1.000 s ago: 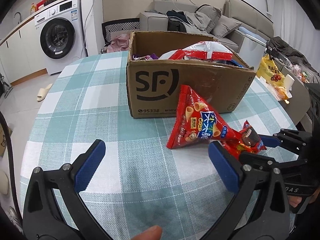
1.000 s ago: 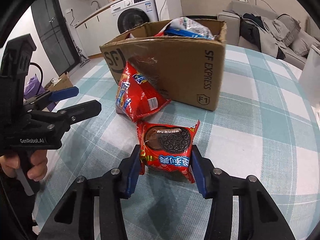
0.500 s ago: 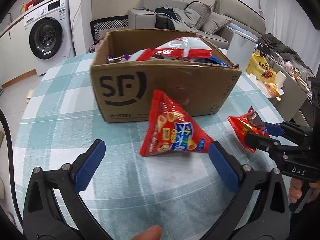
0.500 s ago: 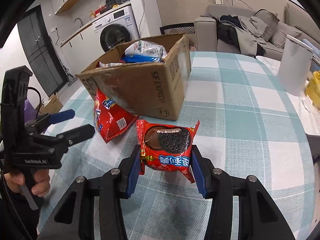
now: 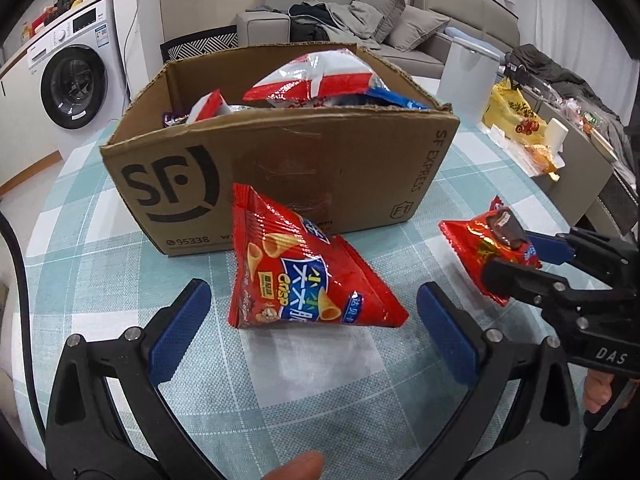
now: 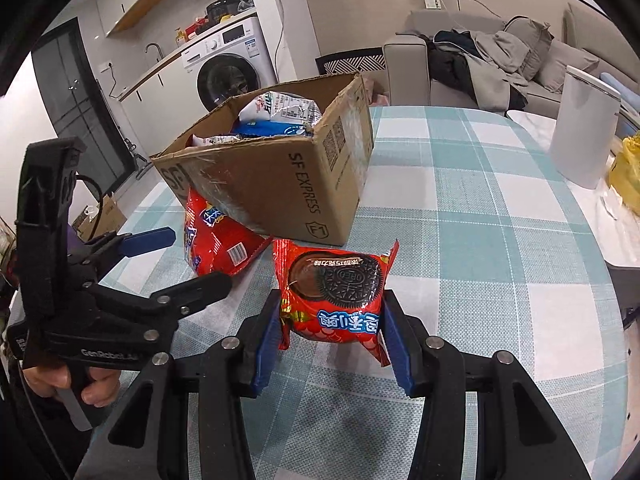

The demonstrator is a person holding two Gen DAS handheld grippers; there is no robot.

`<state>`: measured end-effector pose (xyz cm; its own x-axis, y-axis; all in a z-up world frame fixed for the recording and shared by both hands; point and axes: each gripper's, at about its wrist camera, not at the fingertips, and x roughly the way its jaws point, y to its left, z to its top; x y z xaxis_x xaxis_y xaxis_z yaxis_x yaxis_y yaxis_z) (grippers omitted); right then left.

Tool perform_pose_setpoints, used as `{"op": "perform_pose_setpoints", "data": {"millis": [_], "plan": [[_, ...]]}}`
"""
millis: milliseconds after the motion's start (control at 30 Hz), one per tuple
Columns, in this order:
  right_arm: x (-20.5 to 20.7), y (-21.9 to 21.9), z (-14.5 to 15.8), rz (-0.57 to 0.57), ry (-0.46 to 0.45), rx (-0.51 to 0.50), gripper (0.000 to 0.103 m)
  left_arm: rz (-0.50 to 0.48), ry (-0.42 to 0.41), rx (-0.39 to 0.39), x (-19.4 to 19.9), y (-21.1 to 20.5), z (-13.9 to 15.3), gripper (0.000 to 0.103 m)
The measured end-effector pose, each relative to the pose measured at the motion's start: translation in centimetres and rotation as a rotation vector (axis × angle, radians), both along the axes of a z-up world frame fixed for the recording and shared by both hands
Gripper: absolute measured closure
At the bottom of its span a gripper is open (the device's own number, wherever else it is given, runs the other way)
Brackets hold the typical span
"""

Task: Organize snacks
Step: 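Grasp the red Oreo pack with the right gripper while the left gripper grasps the red chip bag, then carry both red packs over the box and open both grippers to drop them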

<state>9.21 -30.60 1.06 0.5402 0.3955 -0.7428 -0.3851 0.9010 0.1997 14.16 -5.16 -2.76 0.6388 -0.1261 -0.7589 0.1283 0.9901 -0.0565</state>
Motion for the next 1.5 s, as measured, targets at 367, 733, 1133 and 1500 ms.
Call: {"op": "perform_pose_setpoints", "data": {"millis": [367,733,1133,1500], "plan": [[0.1,0.0,-0.1,0.003,0.003,-0.001,0.055,0.006,0.036,0.046,2.7,-1.3,-1.8,0.003],[0.0,-0.2,0.3,0.004,-0.007,0.007,0.055,-0.058,0.004,0.025,1.9,-1.9,-1.7,0.042],[-0.3,0.0,1.0,0.015,-0.023,0.050,0.055,-0.066,-0.058,0.006,-1.5,-0.3,0.2,0.047],[-0.8,1.4,2.8,0.030,-0.074,0.066,0.055,-0.053,-0.148,-0.031,-5.3,2.8,4.9,0.047]]}}
